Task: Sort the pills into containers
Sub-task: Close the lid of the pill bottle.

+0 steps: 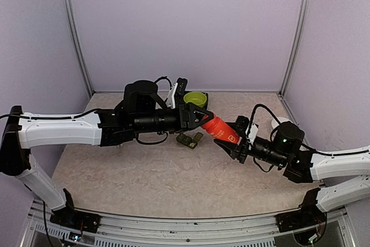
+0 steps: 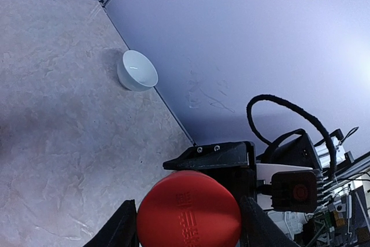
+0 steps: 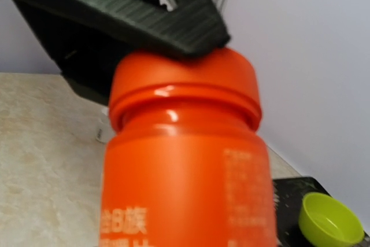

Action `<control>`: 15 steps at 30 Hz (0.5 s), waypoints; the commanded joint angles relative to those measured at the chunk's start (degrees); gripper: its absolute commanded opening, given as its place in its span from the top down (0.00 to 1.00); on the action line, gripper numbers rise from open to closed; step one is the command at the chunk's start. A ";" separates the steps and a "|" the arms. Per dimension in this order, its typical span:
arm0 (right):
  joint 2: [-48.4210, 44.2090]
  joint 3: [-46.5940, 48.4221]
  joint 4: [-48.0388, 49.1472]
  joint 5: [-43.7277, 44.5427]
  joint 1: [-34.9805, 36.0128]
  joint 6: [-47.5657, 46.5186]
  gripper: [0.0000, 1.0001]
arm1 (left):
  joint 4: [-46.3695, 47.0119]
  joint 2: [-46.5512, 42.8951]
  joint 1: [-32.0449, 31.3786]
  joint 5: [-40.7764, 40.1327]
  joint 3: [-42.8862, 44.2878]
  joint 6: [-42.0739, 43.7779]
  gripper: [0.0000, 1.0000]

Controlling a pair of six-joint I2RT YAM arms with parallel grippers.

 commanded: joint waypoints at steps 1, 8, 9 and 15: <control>0.76 2.11 2.16 6.85 2.94 -4.16 0.85 | -1.84 2.53 -1.27 2.32 1.08 -1.05 0.47; 0.32 1.13 5.02 14.42 5.64 -7.78 0.85 | 0.48 3.85 -1.26 5.69 0.24 -1.98 0.48; 0.04 1.54 4.08 13.31 5.63 -7.22 0.85 | 1.25 4.20 -1.27 6.73 0.24 -1.36 0.48; -2.64 2.29 1.69 5.44 5.64 -1.75 0.86 | 5.91 4.30 -1.62 10.54 -1.52 3.40 0.51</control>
